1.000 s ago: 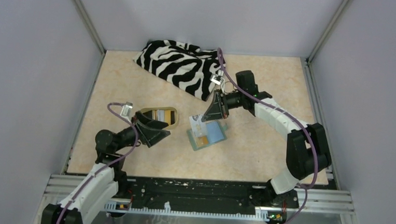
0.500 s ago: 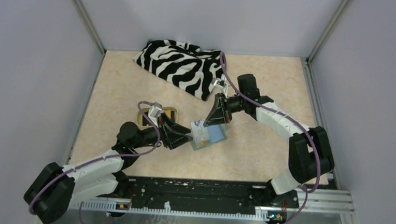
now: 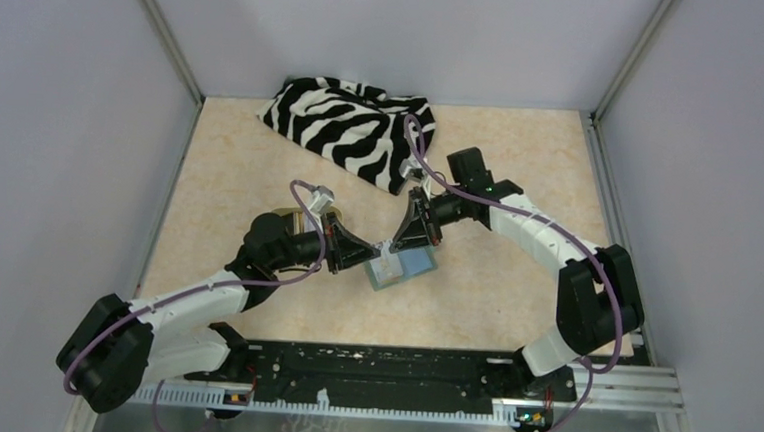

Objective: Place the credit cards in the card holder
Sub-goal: Insert the credit card into the card holder.

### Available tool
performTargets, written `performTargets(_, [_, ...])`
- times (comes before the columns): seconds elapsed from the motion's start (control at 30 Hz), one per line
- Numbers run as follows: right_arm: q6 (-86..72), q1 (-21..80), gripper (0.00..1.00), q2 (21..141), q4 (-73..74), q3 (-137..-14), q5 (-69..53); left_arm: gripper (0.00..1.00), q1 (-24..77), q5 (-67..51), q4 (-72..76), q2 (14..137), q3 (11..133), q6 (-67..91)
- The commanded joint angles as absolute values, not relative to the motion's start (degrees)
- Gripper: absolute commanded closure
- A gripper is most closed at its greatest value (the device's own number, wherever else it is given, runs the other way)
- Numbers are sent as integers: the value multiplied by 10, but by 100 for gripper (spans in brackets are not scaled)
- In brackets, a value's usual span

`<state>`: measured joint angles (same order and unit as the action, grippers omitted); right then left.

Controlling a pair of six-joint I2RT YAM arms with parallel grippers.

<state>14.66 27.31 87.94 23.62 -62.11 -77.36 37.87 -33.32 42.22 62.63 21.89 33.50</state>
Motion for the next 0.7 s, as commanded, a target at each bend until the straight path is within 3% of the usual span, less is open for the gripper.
performTargets(0.0, [239,298,100,867,307,-665,-744,100,382,-368,393,626,239,315])
performTargets(0.07, [239,300,99,867,307,-666,-739,100,382,-359,385,613,233,318])
performTargets(0.17, [238,300,63,864,308,-668,-715,100,382,-313,402,574,202,346])
performTargets(0.27, [235,300,45,856,289,-653,-714,100,382,-260,459,529,152,405])
performTargets(0.37, [217,305,43,853,254,-634,-717,100,382,-233,541,509,110,446])
performTargets(0.6, [187,337,48,860,218,-620,-716,100,382,-227,566,513,111,455])
performTargets(0.67, [185,345,59,866,219,-623,-716,100,382,-227,570,516,112,455])
